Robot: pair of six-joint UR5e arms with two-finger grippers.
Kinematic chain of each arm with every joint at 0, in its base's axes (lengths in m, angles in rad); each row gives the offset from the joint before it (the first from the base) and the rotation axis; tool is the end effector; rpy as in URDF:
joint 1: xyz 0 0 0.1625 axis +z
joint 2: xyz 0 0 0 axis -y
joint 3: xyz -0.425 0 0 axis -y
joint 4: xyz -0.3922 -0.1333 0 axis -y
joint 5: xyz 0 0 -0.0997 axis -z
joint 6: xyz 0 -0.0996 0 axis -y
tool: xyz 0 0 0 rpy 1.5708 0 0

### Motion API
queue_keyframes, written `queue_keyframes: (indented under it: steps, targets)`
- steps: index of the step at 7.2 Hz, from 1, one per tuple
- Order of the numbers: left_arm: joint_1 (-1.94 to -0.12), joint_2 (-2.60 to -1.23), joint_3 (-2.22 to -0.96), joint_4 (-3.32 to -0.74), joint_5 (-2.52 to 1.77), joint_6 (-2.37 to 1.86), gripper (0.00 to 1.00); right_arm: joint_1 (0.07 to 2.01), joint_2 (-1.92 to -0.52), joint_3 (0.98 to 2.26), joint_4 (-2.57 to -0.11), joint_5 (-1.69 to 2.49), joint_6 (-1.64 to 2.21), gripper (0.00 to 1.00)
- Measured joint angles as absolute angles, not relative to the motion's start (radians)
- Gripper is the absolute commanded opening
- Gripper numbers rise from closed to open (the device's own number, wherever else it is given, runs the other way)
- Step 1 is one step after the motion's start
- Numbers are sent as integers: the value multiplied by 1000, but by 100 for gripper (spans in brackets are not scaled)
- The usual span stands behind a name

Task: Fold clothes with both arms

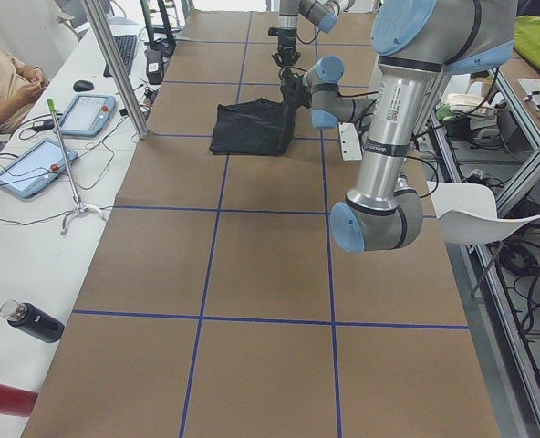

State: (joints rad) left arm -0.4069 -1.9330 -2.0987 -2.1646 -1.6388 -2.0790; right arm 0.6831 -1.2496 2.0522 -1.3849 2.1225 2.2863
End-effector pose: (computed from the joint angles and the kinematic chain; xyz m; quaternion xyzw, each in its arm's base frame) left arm 0.4137 -0.3161 0.1644 -0.0592 0.6732 -0.3048 0.6711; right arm -0.3617 -0.3989 0.2471 -0.2471 -0.4525 0.4464 0.7314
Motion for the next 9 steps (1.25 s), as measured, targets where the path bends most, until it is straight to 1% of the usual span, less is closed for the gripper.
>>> queue_keyframes:
  steps: [2, 4, 5, 6, 8, 9]
  targets:
    - [-479, -1977, -2011, -2163, -1648, -2038, 0, 756, -1175, 1929, -1386, 2174, 2231, 0]
    - [-559, -2048, -1871, -2183, -1683, -1981, 1, 792, -1098, 1791, -1385, 2191, 2163, 0]
    - [-604, -2078, -1795, -2211, -1710, -1945, 68, 808, -1041, 1690, -1380, 2193, 2119, 24]
    - [-645, -2119, -1696, -2248, -1725, -1905, 100, 832, -966, 1551, -1352, 2194, 2077, 99]
    - [-709, -2229, -1444, -2343, -1729, -1833, 100, 881, -817, 1257, -1238, 2192, 1986, 100]
    - [-743, -2258, -1362, -2388, -1729, -1793, 100, 905, -751, 1162, -1209, 2191, 1962, 100]
